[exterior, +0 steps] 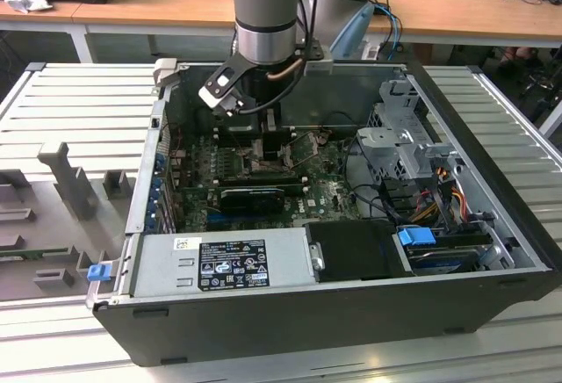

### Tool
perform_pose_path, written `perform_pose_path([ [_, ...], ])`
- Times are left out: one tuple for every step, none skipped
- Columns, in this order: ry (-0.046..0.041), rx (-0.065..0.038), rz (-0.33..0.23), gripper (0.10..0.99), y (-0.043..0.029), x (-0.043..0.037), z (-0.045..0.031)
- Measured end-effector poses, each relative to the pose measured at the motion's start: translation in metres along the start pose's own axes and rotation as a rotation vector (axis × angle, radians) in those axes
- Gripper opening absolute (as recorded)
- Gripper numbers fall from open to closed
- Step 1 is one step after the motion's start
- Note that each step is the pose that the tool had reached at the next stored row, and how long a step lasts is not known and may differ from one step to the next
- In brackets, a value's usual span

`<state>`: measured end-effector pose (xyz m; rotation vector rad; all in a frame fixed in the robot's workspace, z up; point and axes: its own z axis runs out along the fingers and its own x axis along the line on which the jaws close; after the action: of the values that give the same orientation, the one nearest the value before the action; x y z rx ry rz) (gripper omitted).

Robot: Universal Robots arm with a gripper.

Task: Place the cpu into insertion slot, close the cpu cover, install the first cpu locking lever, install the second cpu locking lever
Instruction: 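Place the cpu into insertion slot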

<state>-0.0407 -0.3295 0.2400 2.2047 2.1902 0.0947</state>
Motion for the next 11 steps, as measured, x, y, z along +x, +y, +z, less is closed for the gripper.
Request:
perform_pose_path([
  [0.0001,0.000,0.000,0.529,-0.0007,0.0000,0.0002],
  [0.0001,0.000,0.000,0.529,-0.0014,0.0000,0.0003],
  [0.0001,0.000,0.000,0.529,-0.0019,0.0000,0.0003],
  [0.0000,0.000,0.000,0.529,-0.0023,0.0000,0.0004],
  [0.0002,0.000,0.000,0.529,-0.0027,0.0000,0.0006],
  [0.0003,0.000,0.000,0.529,-0.0032,0.0000,0.0015],
  [0.0001,0.000,0.000,0.529,-0.0035,0.0000,0.0025],
  [0.0001,0.000,0.000,0.529,-0.0037,0.0001,0.0041],
  [0.0000,0.000,0.000,0.529,-0.0041,0.0008,0.0079],
  [0.0001,0.000,0.000,0.529,-0.0042,0.0015,0.0107],
  [0.0001,0.000,0.000,0.529,-0.0043,0.0019,0.0123],
])
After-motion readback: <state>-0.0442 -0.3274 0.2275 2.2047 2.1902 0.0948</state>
